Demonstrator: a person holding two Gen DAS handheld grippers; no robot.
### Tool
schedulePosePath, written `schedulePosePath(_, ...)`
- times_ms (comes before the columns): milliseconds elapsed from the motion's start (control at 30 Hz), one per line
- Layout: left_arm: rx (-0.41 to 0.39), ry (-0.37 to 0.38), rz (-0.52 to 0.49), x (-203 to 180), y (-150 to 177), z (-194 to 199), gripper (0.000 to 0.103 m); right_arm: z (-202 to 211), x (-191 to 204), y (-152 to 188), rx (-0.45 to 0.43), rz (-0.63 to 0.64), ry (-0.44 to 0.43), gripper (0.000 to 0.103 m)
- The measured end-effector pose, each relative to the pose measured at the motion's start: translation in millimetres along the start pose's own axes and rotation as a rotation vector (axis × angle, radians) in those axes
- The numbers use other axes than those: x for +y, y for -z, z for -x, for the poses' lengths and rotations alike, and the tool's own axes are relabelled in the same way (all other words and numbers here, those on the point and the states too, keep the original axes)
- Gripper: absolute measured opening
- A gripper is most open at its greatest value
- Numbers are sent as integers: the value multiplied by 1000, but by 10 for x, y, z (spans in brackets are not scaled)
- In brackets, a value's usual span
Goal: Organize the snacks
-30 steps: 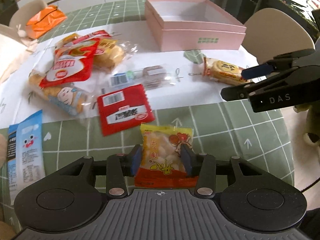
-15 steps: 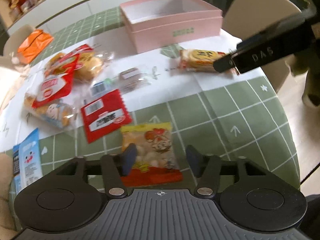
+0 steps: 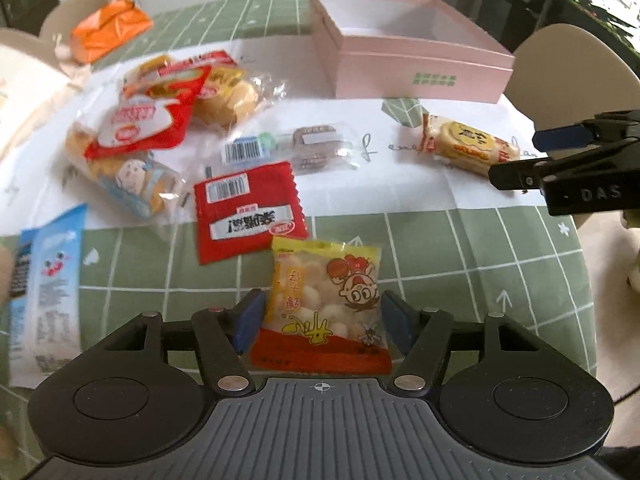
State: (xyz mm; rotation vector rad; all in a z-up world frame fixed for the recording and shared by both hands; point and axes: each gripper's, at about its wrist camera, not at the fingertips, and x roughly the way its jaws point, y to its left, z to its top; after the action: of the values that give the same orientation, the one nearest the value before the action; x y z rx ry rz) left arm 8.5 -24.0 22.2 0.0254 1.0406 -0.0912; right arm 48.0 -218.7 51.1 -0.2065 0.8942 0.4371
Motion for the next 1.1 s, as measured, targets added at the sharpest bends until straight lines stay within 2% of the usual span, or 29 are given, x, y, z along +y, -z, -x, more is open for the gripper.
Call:
schedulePosePath(33,-9,0,3,-3,-7,-11,71,-3,31,-24,-1,14,-8,75)
schedulePosePath(100,-5,15,32,20,-24,9,64,-17,116,-92,-2,49,-21,75)
schedulePosePath(167,21,89,95,119,-6,69,63,-38,191,-186,6,64,-49,76)
schedulePosePath(233,27,106,144,226,50,161,63,-69,280,-293,9,60,-107,77)
schedulePosePath(333,-12,32,177,415,168,373,63,-177,488,-424,13,57,-186,78)
schedulePosePath(500,-38,-59,339,927,360,623,63,-506,1034,-508,90,1,-313,78)
schedulePosePath(567,-41,-89,385,1098,413,658,63,-624,1313,-519,93,9,-292,78)
schedulePosePath(633,-37,-106,421,1223,448,657,63,-706,1563,-543,57,31,-212,80)
schedulePosePath(733,-32,-94,443,1319,452,646,63,-818,1815,-579,21,102,-106,83)
schedulePosePath(800,-34,-80,438,1282,450,651,63,-820,1805,-575,9,120,-113,83)
schedulePosePath(867,-33,-60,429,1231,440,641,63,-779,1697,-564,8,143,-150,73)
schedulePosePath(900,-32,-48,422,1204,427,630,63,-733,1619,-548,9,151,-172,62)
schedulePosePath(933,-31,-36,414,1170,408,619,63,-676,1518,-542,19,144,-197,48)
schedulePosePath(967,-30,-22,404,1130,392,590,63,-618,1418,-527,34,139,-199,38)
schedulePosePath(1000,-29,-9,393,1086,365,569,63,-573,1328,-508,49,140,-206,19)
schedulePosePath(1033,-26,4,379,1023,335,550,63,-515,1218,-479,60,136,-212,15)
schedulePosePath(1100,-13,24,352,884,285,518,63,-427,1017,-395,65,125,-177,15)
